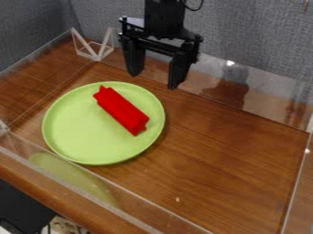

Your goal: Put the red object on the right side

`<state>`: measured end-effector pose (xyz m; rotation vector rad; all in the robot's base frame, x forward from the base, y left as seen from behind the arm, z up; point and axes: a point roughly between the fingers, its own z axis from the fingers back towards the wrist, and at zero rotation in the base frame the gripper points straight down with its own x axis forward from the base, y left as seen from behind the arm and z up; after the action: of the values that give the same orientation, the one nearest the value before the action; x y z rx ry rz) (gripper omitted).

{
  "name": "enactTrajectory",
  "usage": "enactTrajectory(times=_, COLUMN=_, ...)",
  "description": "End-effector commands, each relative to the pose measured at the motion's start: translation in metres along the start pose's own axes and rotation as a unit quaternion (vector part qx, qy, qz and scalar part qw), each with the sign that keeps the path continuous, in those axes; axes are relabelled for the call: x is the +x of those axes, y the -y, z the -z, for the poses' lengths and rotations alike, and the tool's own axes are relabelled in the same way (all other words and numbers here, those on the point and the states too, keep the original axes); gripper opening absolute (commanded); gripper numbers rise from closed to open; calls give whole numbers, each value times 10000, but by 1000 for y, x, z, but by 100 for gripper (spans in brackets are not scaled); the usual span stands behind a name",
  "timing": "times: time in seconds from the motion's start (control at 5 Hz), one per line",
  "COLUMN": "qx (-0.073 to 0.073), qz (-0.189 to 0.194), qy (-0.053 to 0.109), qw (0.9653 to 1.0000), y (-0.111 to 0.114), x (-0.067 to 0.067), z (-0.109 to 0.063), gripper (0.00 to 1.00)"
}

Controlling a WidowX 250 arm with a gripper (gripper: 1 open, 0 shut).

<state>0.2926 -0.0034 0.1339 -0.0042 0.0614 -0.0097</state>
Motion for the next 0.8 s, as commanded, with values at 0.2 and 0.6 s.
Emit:
enactTrajectory(times=0.2, qx=-49, qz=-1371, qy=103, qw=9905, y=-21, x=-10, z=-1, gripper=100)
enactTrajectory(times=0.6, qx=-280, qz=-2608, qy=473, qw=9638, y=-40, x=-2, z=31, gripper=100)
